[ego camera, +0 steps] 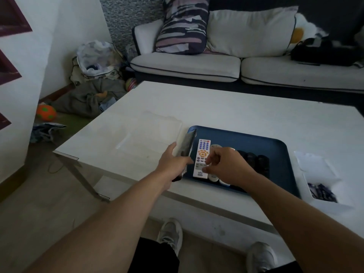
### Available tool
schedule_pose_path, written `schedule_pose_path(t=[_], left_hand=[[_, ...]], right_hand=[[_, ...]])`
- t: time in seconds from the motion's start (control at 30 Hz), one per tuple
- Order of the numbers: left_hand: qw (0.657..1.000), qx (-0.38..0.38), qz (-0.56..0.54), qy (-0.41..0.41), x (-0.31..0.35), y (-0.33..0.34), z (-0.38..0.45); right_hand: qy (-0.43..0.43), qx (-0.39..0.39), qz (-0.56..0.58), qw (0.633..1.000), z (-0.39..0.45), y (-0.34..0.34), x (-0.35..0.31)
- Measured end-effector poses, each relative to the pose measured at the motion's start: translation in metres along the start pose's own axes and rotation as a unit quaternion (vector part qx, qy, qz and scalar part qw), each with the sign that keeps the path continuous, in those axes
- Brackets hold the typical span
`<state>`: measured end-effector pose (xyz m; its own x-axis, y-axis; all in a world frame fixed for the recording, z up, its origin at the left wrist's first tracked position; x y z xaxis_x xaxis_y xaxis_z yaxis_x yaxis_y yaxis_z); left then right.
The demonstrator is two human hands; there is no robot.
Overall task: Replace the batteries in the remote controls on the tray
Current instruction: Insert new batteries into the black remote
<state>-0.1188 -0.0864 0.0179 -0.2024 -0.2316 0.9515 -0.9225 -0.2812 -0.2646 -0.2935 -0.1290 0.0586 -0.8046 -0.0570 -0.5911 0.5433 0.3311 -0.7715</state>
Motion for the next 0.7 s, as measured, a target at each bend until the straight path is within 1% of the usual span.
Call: schedule_pose_path(t=[0.1, 0.2, 0.33, 0.4, 0.5, 0.6, 0.7], left_hand=[[0.999, -0.011, 0.041, 0.034, 0.004, 0.004, 0.002], [0.991, -0.03, 0.112, 0.073, 0.007, 0.013, 0.005], [0.96, -0.048, 0.261, 0.09, -0.007, 0.027, 0.016], [0.943, -0.039, 0.313, 0.105, -0.003, 0.028, 0.017], [0.932, -0.032, 0.344, 0.112, -0.001, 0.028, 0.023], [0.929, -0.042, 0.347, 0.125, -0.003, 0.03, 0.029], [0.927, -0.045, 0.348, 0.133, -0.006, 0.033, 0.034]], right_hand=[[0.024, -0.008, -0.079, 0.997, 0.003, 0.007, 0.011], [0.013, 0.02, -0.132, 0.991, 0.006, 0.008, 0.011], [-0.006, 0.052, -0.162, 0.985, 0.014, 0.009, 0.007], [0.003, 0.057, -0.159, 0.986, 0.019, 0.009, 0.01], [0.022, 0.065, -0.169, 0.983, 0.028, 0.007, 0.018], [0.026, 0.069, -0.19, 0.979, 0.037, 0.008, 0.022], [0.03, 0.088, -0.176, 0.98, 0.045, 0.006, 0.022]])
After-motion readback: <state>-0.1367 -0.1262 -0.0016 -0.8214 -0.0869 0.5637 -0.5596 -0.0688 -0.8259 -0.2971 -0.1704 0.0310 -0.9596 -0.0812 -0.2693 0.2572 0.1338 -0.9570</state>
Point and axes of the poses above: each hand's wrist, its own z-axis towards the middle knuckle, its own y-axis out of the palm, x = y × z, the point moved 9 cm from there along z, towards the middle knuckle, and after that the axes turned 11 degrees about y, right-handed, at the moved point
